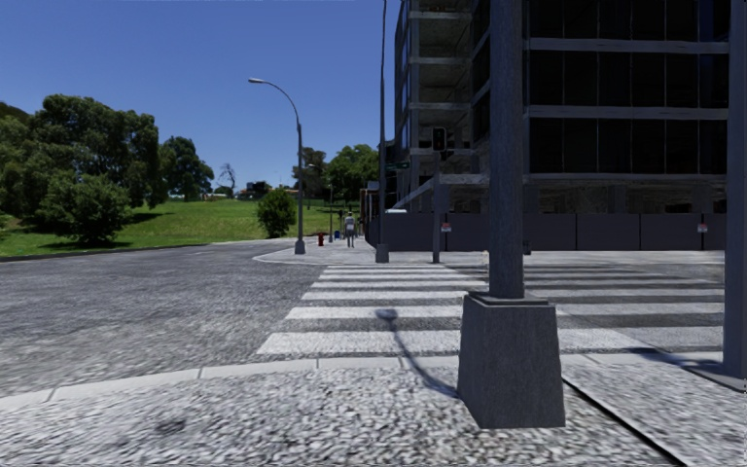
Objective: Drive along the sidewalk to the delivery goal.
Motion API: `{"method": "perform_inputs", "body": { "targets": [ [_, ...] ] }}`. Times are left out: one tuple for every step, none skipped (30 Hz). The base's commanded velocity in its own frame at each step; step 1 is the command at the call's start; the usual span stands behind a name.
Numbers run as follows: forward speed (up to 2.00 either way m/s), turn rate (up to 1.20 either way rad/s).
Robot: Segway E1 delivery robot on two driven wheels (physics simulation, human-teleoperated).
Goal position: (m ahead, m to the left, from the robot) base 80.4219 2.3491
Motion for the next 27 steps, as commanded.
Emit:
{"method": "perform_inputs", "body": {
  "targets": [
    [1.89, 0.0],
    [1.89, 0.0],
    [1.89, 0.0],
    [1.89, 0.0],
    [1.89, 0.0],
    [1.89, 0.0],
    [1.89, 0.0],
    [1.89, 0.1],
    [1.89, 0.13],
    [1.89, 0.17],
    [1.89, 0.17],
    [1.89, 0.19],
    [1.89, 0.25],
    [1.89, 0.31],
    [1.89, 0.31],
    [1.89, 0.34],
    [1.89, 0.5],
    [1.89, 0.6],
    [1.89, 0.37],
    [1.89, 0.37],
    [1.89, 0.0],
    [1.89, 0.0],
    [1.89, 0.0],
    [1.89, 0.0],
    [1.89, 0.0],
    [1.89, 0.0],
    [1.89, 0.0]
  ]
}}
